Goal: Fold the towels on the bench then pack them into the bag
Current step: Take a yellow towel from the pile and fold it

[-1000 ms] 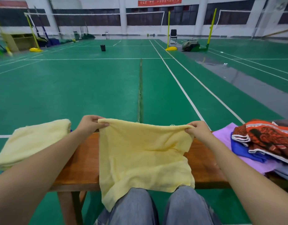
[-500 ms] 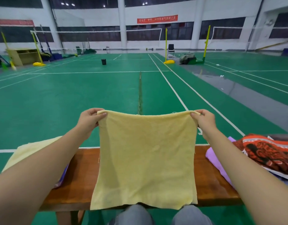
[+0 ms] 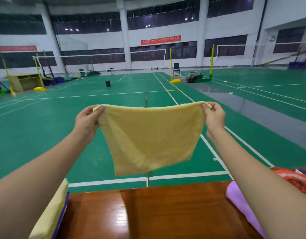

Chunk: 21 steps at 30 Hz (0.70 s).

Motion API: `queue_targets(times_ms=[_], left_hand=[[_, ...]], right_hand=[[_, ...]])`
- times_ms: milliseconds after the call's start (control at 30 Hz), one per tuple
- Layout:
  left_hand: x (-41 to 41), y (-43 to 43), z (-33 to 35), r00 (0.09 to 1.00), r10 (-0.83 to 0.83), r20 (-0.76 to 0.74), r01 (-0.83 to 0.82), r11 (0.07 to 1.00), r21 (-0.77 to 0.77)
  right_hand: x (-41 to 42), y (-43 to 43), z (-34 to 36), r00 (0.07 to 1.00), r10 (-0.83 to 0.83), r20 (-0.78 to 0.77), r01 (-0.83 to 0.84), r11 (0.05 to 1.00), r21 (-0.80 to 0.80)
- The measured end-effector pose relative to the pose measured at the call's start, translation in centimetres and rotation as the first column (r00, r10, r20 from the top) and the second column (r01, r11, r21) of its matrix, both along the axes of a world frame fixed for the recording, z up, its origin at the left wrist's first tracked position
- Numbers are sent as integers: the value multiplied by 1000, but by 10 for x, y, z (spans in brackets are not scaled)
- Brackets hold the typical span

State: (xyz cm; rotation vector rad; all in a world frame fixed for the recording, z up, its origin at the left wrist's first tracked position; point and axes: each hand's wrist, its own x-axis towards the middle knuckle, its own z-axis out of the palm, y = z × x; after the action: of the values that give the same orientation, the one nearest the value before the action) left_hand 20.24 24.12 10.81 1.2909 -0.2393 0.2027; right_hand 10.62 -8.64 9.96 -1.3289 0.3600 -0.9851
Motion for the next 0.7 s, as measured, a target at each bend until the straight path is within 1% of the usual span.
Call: queue_targets(times_ms=[67,167,300,367,467,567,700], left_hand=[[-10,5,-1,1000,-17,12,17,1000,-3],[-32,12,-24,998,-48,-28,47,999,-14],[-89,21,-83,987,-64,-147,55,996,-67],[-116,26,-119,973,-64,-221,51,996,-67],[-156,39,-170,939,-74,-336,77,997,-3],[-189,50,-201,902,-68,-427,111,991,78],[-217,61,-217,872,-16,-489,122,975,186]], right_hand=[[-7,4,0,1000,-19,15,19,999,-26],[-30,8,-21,1000,-15,-4,15,998,-59],[-81,19,-82,997,-17,-76,11,997,-79],[-108,25,-119,990,-23,-139,12,997,-79],[-150,36,-172,966,-16,-258,-2,998,-69],[-183,43,-210,939,-13,-343,-19,996,-91],[-211,50,-234,899,-50,-436,-49,975,-215]])
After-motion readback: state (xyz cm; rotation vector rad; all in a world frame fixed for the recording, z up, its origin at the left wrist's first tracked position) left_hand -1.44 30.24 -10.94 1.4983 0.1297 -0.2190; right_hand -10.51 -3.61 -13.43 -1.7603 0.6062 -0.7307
